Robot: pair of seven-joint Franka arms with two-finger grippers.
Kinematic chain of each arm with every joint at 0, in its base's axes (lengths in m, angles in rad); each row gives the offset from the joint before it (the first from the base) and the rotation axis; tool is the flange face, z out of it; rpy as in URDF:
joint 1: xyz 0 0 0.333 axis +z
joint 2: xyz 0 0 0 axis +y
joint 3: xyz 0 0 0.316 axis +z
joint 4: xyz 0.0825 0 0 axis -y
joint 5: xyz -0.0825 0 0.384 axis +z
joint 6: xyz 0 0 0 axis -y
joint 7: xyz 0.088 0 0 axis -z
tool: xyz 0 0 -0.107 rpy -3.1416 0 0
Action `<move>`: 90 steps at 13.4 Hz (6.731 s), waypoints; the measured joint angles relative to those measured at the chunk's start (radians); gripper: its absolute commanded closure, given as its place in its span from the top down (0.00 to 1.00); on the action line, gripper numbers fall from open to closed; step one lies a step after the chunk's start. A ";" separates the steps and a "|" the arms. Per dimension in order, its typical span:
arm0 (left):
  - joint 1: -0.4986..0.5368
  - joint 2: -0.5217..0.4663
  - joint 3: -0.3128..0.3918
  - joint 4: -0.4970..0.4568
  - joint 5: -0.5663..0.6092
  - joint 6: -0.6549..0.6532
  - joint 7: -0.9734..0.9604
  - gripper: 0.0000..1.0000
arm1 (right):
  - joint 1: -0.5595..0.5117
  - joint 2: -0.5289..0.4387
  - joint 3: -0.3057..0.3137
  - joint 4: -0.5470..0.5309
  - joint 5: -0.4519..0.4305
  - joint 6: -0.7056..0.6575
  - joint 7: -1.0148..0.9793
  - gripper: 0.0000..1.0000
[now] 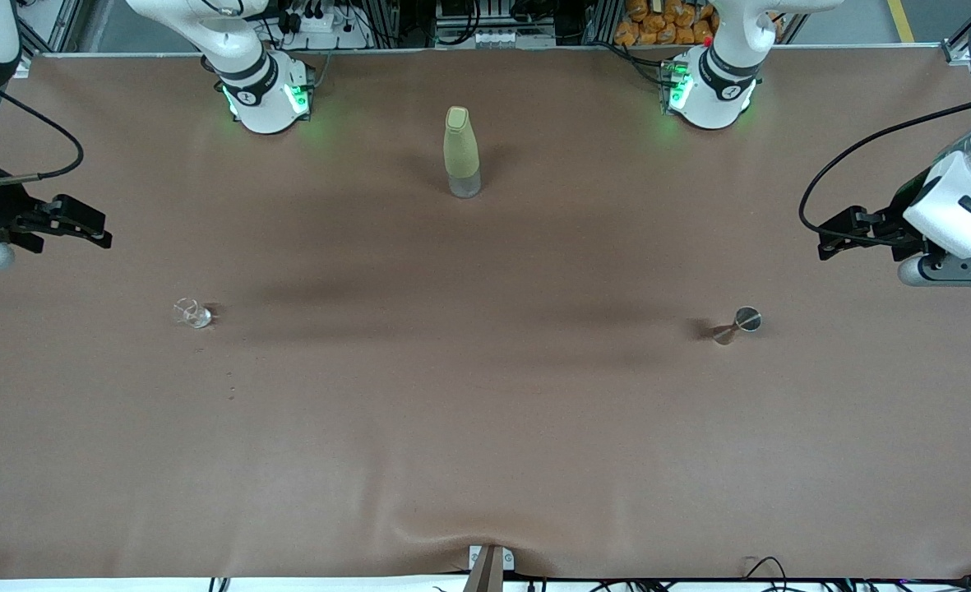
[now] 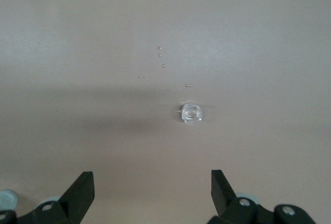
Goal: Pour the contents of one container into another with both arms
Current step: 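Move the right gripper toward the clear glass beaker, then lower the right gripper around the glass beaker and close it, then lift the beaker with the right gripper while the left gripper reaches the jigger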
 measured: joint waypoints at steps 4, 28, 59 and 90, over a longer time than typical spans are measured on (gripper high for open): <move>0.000 0.000 0.000 0.000 0.000 0.000 0.000 1.00 | -0.021 0.000 -0.011 0.000 0.039 0.002 -0.165 1.00; 0.000 0.000 -0.001 0.006 0.000 -0.005 0.000 1.00 | -0.588 0.656 -0.025 -0.021 0.905 -0.191 -2.171 1.00; -0.001 0.000 -0.001 0.006 0.000 -0.006 0.000 1.00 | -0.594 0.989 0.008 0.050 1.057 -0.222 -2.465 0.74; 0.365 0.304 0.012 -0.011 -0.563 0.011 1.367 1.00 | -0.473 0.845 0.158 0.194 1.164 -0.240 -2.073 0.24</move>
